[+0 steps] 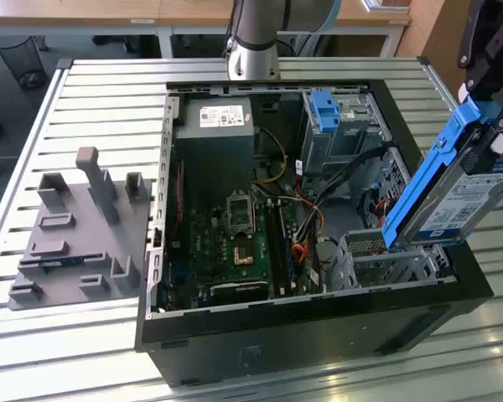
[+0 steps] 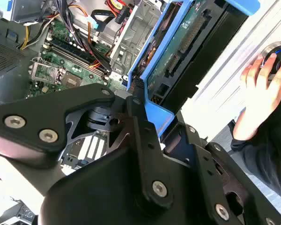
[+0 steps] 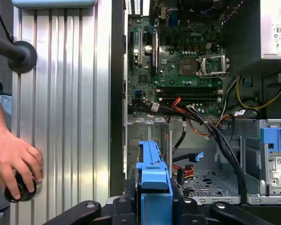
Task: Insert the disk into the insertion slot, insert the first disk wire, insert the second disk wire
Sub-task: 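Insert the disk into the insertion slot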
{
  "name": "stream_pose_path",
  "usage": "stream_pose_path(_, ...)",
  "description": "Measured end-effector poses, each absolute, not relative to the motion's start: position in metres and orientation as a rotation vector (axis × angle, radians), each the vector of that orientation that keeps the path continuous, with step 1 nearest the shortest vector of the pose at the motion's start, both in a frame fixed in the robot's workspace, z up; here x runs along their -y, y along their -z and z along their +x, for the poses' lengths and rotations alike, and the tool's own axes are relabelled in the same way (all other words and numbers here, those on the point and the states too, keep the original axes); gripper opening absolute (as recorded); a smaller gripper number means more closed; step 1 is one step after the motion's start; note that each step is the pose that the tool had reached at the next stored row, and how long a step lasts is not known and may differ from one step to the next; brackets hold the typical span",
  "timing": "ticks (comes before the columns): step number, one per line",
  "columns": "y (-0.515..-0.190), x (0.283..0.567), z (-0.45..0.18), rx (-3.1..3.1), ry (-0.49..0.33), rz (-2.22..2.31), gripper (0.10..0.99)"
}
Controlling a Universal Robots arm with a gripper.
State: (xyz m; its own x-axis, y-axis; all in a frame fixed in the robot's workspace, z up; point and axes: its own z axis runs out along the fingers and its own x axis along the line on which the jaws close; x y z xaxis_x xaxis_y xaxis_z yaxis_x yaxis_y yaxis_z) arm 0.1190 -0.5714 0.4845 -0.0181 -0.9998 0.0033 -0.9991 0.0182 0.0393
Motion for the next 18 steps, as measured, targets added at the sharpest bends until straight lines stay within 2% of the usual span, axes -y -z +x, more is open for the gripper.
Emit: stream_pose_path(18,-0.483,0.571,0.105,2.238,0.009,2.197,0.365)
